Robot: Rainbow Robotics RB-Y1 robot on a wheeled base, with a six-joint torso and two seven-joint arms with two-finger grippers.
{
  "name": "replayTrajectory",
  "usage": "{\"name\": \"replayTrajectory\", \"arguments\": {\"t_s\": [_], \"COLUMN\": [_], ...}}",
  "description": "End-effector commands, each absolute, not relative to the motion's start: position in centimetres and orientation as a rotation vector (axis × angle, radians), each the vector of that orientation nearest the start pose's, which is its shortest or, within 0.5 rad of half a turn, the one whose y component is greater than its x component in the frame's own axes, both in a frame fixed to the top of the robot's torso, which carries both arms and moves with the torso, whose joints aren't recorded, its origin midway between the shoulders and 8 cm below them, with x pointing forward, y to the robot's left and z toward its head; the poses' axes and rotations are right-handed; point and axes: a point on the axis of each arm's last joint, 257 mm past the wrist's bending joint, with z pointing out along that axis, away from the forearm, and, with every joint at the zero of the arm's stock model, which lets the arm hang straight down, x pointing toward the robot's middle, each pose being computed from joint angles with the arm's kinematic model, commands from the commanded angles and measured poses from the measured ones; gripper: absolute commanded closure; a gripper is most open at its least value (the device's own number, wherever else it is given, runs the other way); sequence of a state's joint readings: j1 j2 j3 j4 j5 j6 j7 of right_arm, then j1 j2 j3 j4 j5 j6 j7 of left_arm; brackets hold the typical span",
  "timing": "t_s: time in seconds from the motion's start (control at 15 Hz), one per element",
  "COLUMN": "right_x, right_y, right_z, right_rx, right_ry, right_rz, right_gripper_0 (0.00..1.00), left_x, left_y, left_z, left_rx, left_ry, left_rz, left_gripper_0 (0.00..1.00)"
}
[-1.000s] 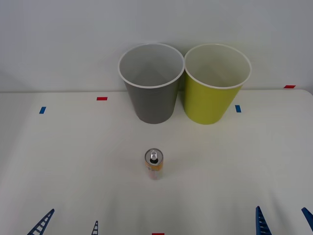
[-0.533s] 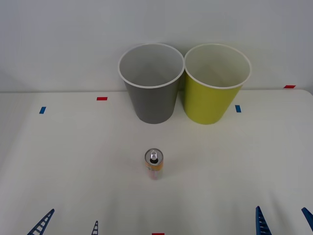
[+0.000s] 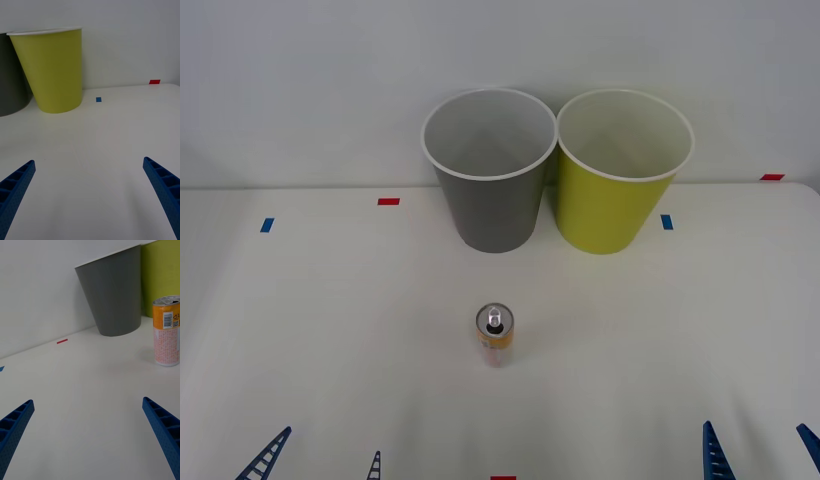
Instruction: Put cans in the gray bin and PET bottles in the light green bin.
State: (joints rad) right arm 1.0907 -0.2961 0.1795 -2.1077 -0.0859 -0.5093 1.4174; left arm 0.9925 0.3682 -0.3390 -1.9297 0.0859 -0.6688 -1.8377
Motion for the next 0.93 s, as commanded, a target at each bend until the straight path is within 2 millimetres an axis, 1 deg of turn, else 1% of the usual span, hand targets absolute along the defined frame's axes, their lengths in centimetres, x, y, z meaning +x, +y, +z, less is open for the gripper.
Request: {"name": "replayTrajectory", "arguments": {"t_s": [0.07, 0.93], "right_x": [22.84, 22.84], "right_y": [-27.64, -27.64], "right_z": [-24.25, -24.25], "right_rx": [0.06, 0.06], "right_ry": [1.613, 1.613], "right_rz": [0.037, 0.037], "right_gripper_0": [0.0, 0.0], "left_x": [21.81, 21.81], "left_y": [21.54, 21.54], "left_z": [-27.29, -27.29], "left_rx": [0.325, 0.325], "left_ry": [1.546, 1.546], "left_rz": [0.098, 0.098], "left_gripper_0": [0.0, 0.0]}}
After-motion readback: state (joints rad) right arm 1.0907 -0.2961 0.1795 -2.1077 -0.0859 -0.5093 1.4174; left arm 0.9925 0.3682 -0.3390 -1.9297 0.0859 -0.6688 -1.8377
